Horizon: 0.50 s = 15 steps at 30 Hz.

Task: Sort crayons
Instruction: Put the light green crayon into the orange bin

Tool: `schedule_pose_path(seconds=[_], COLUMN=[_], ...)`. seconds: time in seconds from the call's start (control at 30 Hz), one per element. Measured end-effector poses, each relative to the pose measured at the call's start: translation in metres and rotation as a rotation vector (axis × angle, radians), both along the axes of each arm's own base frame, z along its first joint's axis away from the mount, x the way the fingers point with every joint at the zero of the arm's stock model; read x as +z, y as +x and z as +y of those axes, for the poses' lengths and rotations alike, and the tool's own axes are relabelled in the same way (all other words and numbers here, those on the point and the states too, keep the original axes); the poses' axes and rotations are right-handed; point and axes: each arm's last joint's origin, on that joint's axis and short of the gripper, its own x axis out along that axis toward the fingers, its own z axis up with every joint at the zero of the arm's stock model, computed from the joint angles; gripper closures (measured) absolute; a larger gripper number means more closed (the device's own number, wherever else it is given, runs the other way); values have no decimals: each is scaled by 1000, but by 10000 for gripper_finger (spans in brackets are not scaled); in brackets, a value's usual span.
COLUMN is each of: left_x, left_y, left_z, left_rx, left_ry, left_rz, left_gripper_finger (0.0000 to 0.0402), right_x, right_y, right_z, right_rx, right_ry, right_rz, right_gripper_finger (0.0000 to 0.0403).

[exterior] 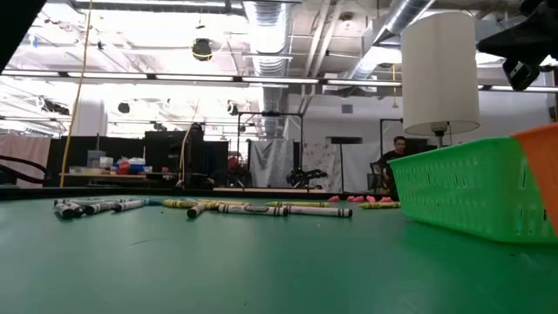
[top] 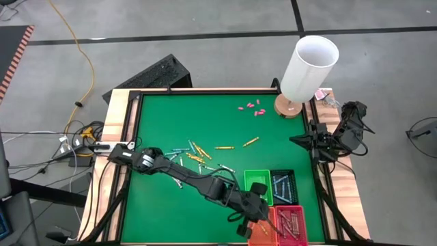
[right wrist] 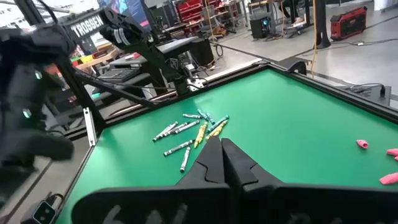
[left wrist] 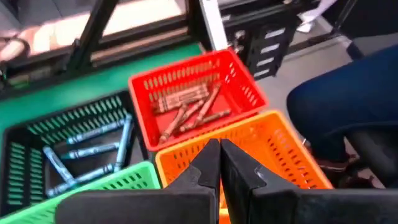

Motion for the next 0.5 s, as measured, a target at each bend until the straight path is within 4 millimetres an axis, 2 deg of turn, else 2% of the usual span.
schedule_pose_path(seconds=[0.13,0.23,0.33,0.4,0.5], left_x=[-12,-5,9,18,16], left_y=[0,-4,-2,0,4], left_z=[6,22,57,86,129], left_rx=[65,216,331,335,329], left_ry=[54,191,234,169,114], left_rz=[69,85,98,129,211], left_gripper_finger=[400,401,395,381,349], right_x=[0,-1,-2,-2,-2], right_y=[0,0,0,0,0], right_z=[0,0,0,0,0], right_rx=[0,0,-3,-3,-3], right_ry=[-2,-12,-18,-18,-18], right_rz=[2,10,14,14,14], right_gripper_finger=[403,403,403,403,403])
